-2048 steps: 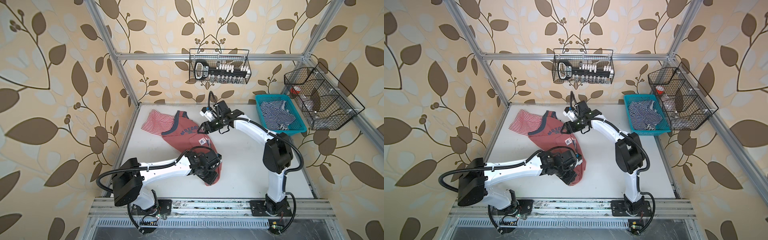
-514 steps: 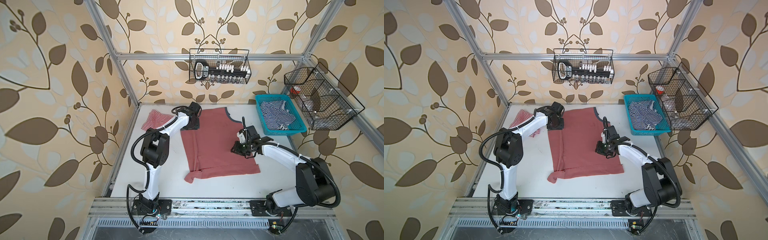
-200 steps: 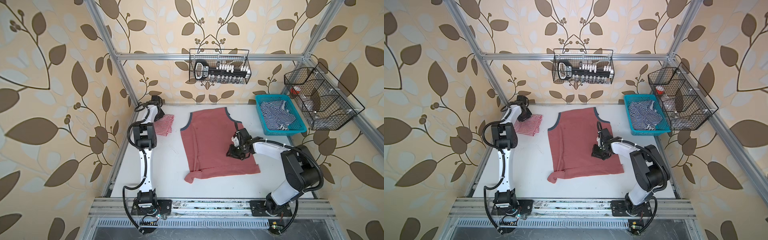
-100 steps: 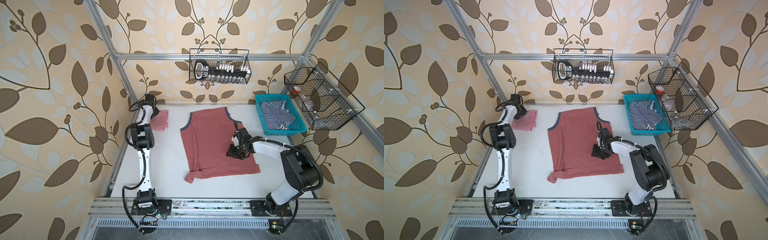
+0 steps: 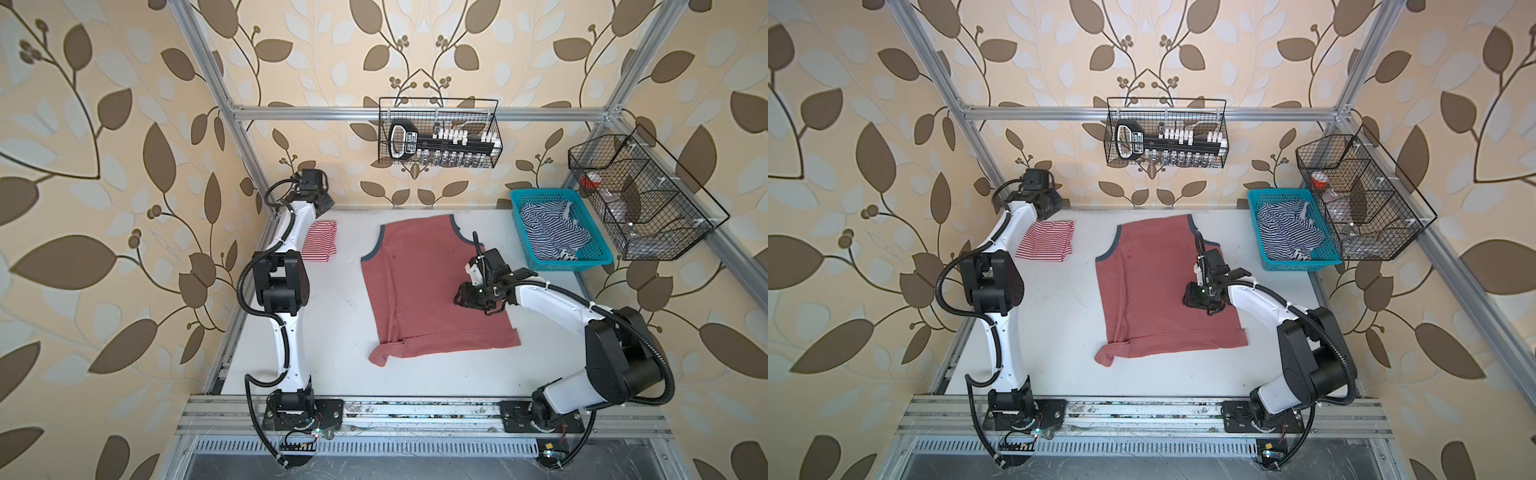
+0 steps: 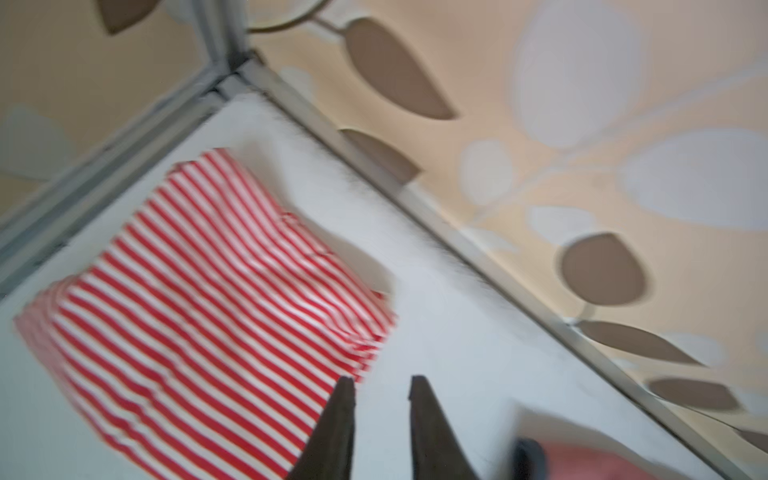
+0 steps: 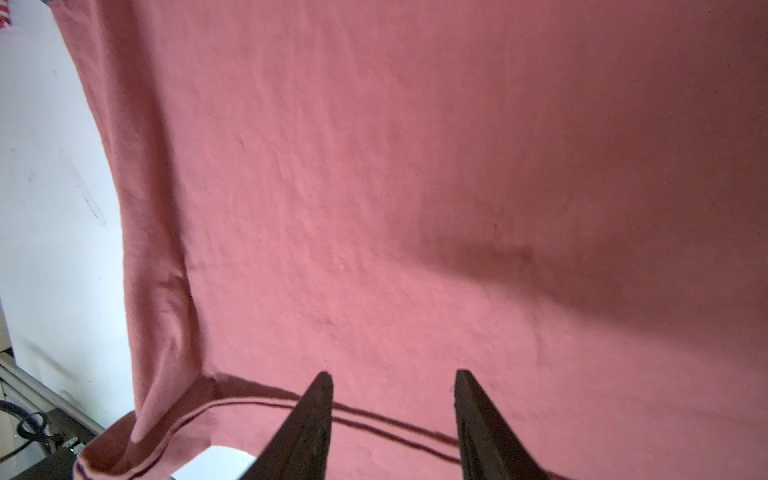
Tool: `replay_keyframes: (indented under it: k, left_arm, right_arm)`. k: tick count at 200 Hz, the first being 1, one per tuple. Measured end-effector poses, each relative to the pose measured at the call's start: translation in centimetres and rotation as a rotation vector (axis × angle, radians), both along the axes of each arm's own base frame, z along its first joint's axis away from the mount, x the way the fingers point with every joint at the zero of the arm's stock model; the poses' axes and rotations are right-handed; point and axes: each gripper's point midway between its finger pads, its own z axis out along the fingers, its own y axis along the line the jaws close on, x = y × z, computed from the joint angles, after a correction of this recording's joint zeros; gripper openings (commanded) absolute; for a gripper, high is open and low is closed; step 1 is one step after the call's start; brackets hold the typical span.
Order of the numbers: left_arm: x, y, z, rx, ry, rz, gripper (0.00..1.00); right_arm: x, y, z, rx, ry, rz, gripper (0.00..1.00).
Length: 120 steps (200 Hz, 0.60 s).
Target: Fold and stack the tank tops
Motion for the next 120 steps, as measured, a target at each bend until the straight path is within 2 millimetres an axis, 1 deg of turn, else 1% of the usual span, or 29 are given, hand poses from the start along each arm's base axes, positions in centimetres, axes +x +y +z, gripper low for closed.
replay_keyframes:
  k: [7, 12, 16, 23, 25, 31, 42, 57, 58, 65, 71, 79, 88, 101, 120]
  left_arm:
    - [0.1, -2.6, 0.5, -0.020, -0.013, -0.045, 0.14]
    - [0.1, -4.3, 0.5, -0.034, -0.015, -0.072, 0.14]
    - [0.1, -5.7, 0.3, -0.044, -0.012, -0.098, 0.14]
    - [-0.2, -8.5, -0.7, -0.059, 0.008, -0.149, 0.14]
    - [-0.3, -9.1, -0.9, -0.062, 0.014, -0.161, 0.14]
    - [-0.5, -11.1, -2.0, -0.073, 0.036, -0.196, 0.14]
    - [-1.1, -13.9, -4.4, -0.087, 0.085, -0.244, 0.13]
    - [-2.2, -16.5, -7.8, -0.100, 0.157, -0.293, 0.13]
    - [-2.3, -16.7, -8.2, -0.099, 0.164, -0.296, 0.13]
    - [-2.7, -17.4, -9.6, -0.099, 0.194, -0.309, 0.12]
    - [-3.2, -18.0, -10.7, -0.102, 0.223, -0.324, 0.12]
    - [-3.7, -18.7, -12.0, -0.103, 0.252, -0.338, 0.12]
    - [-4.0, -19.5, -13.0, -0.105, 0.273, -0.353, 0.12]
    - [-4.6, -20.6, -14.0, -0.114, 0.296, -0.378, 0.11]
    - [-5.6, -21.4, -15.2, -0.125, 0.331, -0.403, 0.10]
  right_arm:
    - [-0.2, -0.4, -0.1, -0.007, 0.006, -0.005, 0.39]
    - [-0.4, -0.7, -0.2, -0.012, 0.010, -0.009, 0.32]
    - [-0.6, -0.9, -0.3, -0.016, 0.013, -0.005, 0.23]
    - [-0.9, -1.3, -0.5, -0.020, 0.021, -0.011, 0.03]
    - [-1.0, -1.4, -0.6, -0.017, 0.025, -0.019, 0.00]
    - [-1.4, -1.7, -0.7, -0.018, 0.031, -0.022, 0.00]
    - [-2.2, -2.1, -1.0, -0.016, 0.044, -0.031, 0.00]
    - [-3.1, -2.4, -1.4, -0.010, 0.058, -0.035, 0.00]
    - [-3.2, -2.4, -1.5, -0.009, 0.059, -0.035, 0.01]
    - [-3.4, -2.6, -1.6, -0.006, 0.065, -0.038, 0.14]
    - [-3.7, -2.7, -1.8, -0.002, 0.072, -0.042, 0.19]
    - [-3.9, -2.8, -2.1, 0.005, 0.079, -0.041, 0.21]
    - [-4.2, -3.0, -2.5, 0.021, 0.094, -0.054, 0.23]
    - [-4.5, -3.3, -3.0, 0.041, 0.115, -0.066, 0.25]
    - [-4.3, -3.7, -3.7, 0.060, 0.140, -0.090, 0.27]
